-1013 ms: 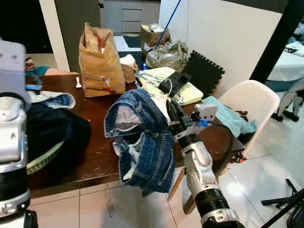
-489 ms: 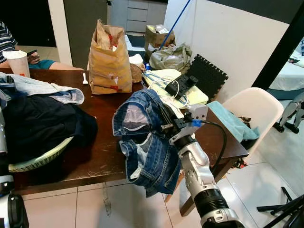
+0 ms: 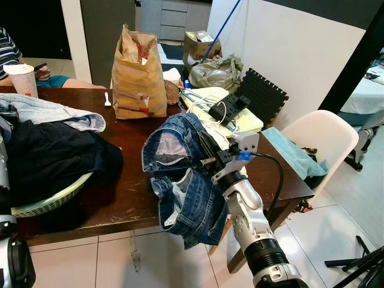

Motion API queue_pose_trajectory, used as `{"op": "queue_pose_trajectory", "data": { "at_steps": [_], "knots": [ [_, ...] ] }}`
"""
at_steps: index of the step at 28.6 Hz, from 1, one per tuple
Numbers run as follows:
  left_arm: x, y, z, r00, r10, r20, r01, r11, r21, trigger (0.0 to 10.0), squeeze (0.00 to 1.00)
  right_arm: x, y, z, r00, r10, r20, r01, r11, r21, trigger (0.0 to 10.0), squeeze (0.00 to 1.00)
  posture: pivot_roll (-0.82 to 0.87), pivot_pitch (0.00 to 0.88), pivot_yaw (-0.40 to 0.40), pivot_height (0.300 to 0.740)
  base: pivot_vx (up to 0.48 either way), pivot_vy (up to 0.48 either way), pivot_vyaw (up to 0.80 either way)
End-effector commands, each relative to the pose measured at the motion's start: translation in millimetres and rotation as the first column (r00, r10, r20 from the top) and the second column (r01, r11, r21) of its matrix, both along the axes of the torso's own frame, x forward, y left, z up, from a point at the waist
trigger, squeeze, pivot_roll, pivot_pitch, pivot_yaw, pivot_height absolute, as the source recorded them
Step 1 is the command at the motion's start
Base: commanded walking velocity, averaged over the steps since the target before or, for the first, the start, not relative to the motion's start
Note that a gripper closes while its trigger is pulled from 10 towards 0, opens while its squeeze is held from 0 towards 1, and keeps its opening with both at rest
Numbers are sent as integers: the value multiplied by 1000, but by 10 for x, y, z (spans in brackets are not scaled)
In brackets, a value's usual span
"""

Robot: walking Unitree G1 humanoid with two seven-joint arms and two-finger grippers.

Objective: Hang hanger

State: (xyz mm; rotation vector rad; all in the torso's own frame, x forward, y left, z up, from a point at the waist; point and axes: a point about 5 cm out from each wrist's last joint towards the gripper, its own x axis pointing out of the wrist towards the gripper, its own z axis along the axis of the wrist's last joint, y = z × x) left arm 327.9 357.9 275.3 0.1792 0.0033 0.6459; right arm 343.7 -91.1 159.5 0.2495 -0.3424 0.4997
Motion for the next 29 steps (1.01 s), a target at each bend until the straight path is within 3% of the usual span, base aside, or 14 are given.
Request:
{"op": "queue_pose_trajectory", "data": {
  "at_steps": [1,9,12,18,21,22,23,24,25,26,27,28,29],
  "knots": [
    [-2,40,-98,999,11,-46,-12,1000,-19,0,0,-4,-44,-20,1000,-11,-7,11,1000,-17,10000,0,105,15,-138,740,0,0,0],
    [-36,64,-11,998,52,27,-53,998,23,0,0,-3,-39,-16,1000,-15,-7,15,1000,-18,10000,0,103,16,-135,740,0,0,0],
    [-92,-27,291,992,40,117,-54,991,120,0,0,5,-61,-1,1000,-28,0,28,1000,-11,10000,0,105,13,-132,740,0,0,0],
    [-119,-114,565,984,11,178,-46,979,196,0,0,13,-65,12,999,-33,5,33,999,-5,10000,0,103,6,-128,740,0,0,0],
    [-242,-344,1205,895,-137,425,-21,938,346,0,0,22,-107,34,998,-69,12,68,997,29,10000,0,102,0,-119,740,0,0,0],
    [-302,-487,1421,820,-234,522,20,924,383,0,0,26,-134,45,996,-87,16,87,995,39,10000,0,97,0,-110,740,0,0,0],
    [-302,-487,1421,820,-234,522,20,924,383,0,0,26,-134,45,996,-87,16,87,995,39,10000,0,97,0,-110,740,0,0,0],
    [-373,-649,1612,723,-330,607,63,906,418,0,0,32,-170,56,994,-112,18,111,993,51,10000,0,92,0,-101,740,0,0,0],
    [-373,-649,1612,723,-330,607,63,906,418,0,0,32,-170,56,994,-112,18,111,993,51,10000,0,92,0,-101,740,0,0,0],
    [-444,-848,1789,615,-435,658,107,872,477,0,0,42,-217,62,989,-145,14,144,988,56,10000,0,89,0,-96,740,0,0,0],
    [-499,-976,1890,544,-496,677,128,847,516,0,0,48,-247,65,986,-166,10,166,985,58,10000,0,89,0,-96,740,0,0,0],
    [-499,-976,1890,544,-496,677,128,847,516,0,0,48,-247,65,986,-166,10,166,985,58,10000,0,89,0,-96,740,0,0,0],
    [-521,-1095,1942,489,-547,679,157,821,549,0,0,60,-280,55,981,-196,-1,196,980,46,10000,0,84,0,-83,740,0,0,0]
  ]
}}
